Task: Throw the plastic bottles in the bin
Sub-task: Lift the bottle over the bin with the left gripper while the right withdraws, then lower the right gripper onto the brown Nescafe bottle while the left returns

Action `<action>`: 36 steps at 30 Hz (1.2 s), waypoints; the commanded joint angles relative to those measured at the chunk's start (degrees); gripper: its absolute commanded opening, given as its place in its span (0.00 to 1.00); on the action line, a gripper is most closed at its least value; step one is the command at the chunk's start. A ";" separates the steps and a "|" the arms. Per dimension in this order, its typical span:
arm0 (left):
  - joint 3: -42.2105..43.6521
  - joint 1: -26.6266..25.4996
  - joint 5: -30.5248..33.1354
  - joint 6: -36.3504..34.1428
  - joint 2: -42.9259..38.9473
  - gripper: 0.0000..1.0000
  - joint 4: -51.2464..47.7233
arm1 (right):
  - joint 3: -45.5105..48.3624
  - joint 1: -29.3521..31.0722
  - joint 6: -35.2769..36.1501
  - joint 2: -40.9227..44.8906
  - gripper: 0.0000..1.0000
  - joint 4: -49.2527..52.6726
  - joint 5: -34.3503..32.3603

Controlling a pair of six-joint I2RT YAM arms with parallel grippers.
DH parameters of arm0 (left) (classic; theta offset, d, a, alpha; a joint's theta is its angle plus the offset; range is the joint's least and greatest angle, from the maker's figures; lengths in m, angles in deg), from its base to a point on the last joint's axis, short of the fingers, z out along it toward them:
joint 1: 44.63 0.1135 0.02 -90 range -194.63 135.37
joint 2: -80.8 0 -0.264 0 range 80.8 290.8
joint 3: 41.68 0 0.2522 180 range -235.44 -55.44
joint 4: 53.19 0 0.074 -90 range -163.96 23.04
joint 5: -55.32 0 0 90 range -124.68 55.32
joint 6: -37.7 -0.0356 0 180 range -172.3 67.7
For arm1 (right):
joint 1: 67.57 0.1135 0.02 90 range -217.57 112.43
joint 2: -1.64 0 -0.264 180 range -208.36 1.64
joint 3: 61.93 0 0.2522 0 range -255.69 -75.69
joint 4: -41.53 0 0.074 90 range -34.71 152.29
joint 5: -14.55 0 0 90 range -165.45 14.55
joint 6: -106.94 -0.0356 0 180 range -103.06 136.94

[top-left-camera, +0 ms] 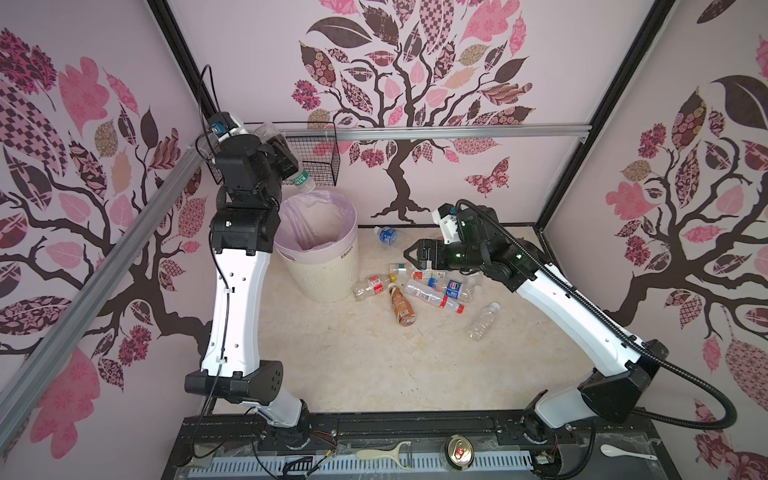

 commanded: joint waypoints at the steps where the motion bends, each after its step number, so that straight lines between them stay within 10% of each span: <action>1: 5.75 0.20 0.37 1.44 2.42 0.55 -0.15 | -1.47 -0.01 0.14 -1.28 1.00 -0.34 0.98; 9: 2.64 2.23 -7.97 10.05 9.11 0.98 -13.93 | -0.54 -0.09 0.89 -0.09 1.00 -0.17 0.22; 36: 17.76 -19.66 -22.92 14.55 -2.63 0.98 -8.69 | 16.56 -6.91 -3.03 7.16 1.00 -3.03 1.81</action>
